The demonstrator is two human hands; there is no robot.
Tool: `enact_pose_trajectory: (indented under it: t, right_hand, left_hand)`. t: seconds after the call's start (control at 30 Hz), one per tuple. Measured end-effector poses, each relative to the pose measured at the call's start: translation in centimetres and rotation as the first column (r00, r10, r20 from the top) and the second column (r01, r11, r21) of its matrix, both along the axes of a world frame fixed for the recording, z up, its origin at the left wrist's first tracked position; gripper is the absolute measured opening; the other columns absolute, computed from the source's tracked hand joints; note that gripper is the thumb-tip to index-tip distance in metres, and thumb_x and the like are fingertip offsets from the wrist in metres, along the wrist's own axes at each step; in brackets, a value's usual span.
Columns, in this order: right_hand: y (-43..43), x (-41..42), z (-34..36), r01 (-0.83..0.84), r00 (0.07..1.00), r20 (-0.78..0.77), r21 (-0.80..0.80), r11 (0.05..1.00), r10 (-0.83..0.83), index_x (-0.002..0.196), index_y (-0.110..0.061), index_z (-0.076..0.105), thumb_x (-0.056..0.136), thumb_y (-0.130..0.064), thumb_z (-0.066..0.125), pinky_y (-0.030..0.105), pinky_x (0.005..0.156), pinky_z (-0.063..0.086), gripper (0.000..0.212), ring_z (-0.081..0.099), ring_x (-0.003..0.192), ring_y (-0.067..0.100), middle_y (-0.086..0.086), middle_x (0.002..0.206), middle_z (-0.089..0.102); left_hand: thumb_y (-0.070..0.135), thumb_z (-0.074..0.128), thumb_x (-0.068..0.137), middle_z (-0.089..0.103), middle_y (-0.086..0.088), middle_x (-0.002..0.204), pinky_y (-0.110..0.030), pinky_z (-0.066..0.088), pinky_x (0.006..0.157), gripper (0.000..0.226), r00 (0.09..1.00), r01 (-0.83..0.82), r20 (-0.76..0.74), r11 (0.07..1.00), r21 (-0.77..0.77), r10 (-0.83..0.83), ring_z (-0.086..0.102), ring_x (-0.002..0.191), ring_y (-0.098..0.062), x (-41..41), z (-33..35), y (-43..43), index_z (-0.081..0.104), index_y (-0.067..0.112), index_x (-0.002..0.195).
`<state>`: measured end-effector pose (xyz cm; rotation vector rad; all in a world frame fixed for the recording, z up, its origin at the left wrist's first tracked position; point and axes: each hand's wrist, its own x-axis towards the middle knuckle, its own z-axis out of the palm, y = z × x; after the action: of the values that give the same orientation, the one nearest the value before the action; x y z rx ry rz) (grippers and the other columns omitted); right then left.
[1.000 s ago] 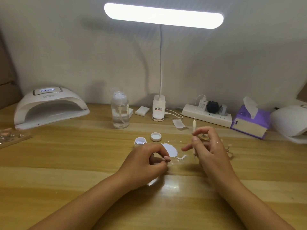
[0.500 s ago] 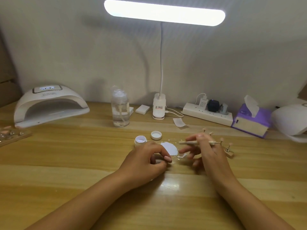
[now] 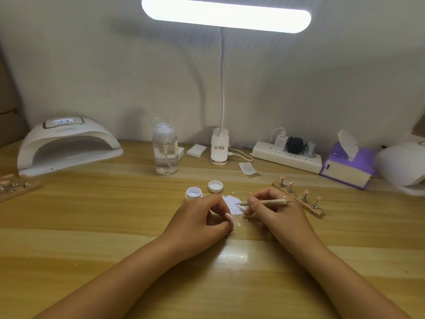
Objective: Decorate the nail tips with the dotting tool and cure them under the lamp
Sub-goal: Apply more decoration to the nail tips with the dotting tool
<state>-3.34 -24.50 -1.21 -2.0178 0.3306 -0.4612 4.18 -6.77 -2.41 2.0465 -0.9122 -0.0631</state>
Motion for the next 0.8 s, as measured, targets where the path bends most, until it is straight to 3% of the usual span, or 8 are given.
enact_pose_trajectory:
  t: [0.1,0.37,0.53,0.67,0.8]
  right_hand:
    - [0.09,0.02,0.03,-0.029,0.999,-0.028,0.06,0.998,0.031,0.085,-0.018,0.067,0.094,-0.021,0.065,0.025,0.051,0.049,0.009,0.073,0.071,0.013,-0.003,0.071,0.075]
    - [0.15,-0.05,0.11,-0.01,1.0,-0.007,0.038,0.999,0.01,0.084,-0.019,0.068,0.094,-0.022,0.065,0.025,0.051,0.046,0.01,0.071,0.066,0.007,-0.004,0.071,0.075]
    - [0.23,-0.1,0.11,-0.035,0.999,-0.013,0.019,0.999,0.035,0.086,-0.02,0.069,0.094,-0.022,0.065,0.021,0.048,0.046,0.009,0.07,0.065,0.003,-0.006,0.071,0.075]
    - [0.24,-0.1,0.17,-0.026,0.999,-0.019,0.017,1.0,0.026,0.087,-0.02,0.069,0.094,-0.024,0.064,0.027,0.055,0.053,0.009,0.072,0.07,0.008,-0.007,0.073,0.075]
    - [0.24,-0.2,0.16,0.01,1.0,0.019,0.03,1.0,-0.011,0.084,-0.02,0.067,0.095,-0.023,0.063,0.021,0.046,0.044,0.012,0.072,0.067,0.014,-0.006,0.073,0.075]
  left_hand:
    - [0.023,0.073,0.083,0.067,0.025,0.082,-0.013,0.036,0.057,0.013,1.0,-0.005,-0.015,1.0,-0.008,0.005,0.053,0.054,0.001,-0.02,0.06,-0.03,0.064,0.031,0.08]
    - [0.019,0.071,0.085,0.067,0.025,0.08,-0.016,0.039,0.057,0.015,0.999,-0.036,-0.042,0.999,-0.04,0.034,0.055,0.053,-0.002,0.0,0.23,0.05,0.065,0.032,0.081]
    - [0.018,0.07,0.085,0.065,0.024,0.083,-0.016,0.038,0.06,0.017,0.999,-0.02,0.024,1.0,-0.003,0.02,0.054,0.057,-0.005,-0.07,0.34,0.2,0.065,0.033,0.08]
    - [0.013,0.067,0.085,0.066,0.02,0.086,-0.017,0.036,0.06,0.018,1.0,-0.006,0.017,1.0,-0.011,0.006,0.05,0.054,-0.004,-0.03,0.34,0.26,0.064,0.03,0.079]
    - [0.01,0.066,0.083,0.066,0.02,0.087,-0.018,0.036,0.06,0.021,1.0,0.007,0.009,1.0,-0.011,-0.007,0.049,0.053,-0.004,-0.13,0.39,0.25,0.063,0.03,0.077]
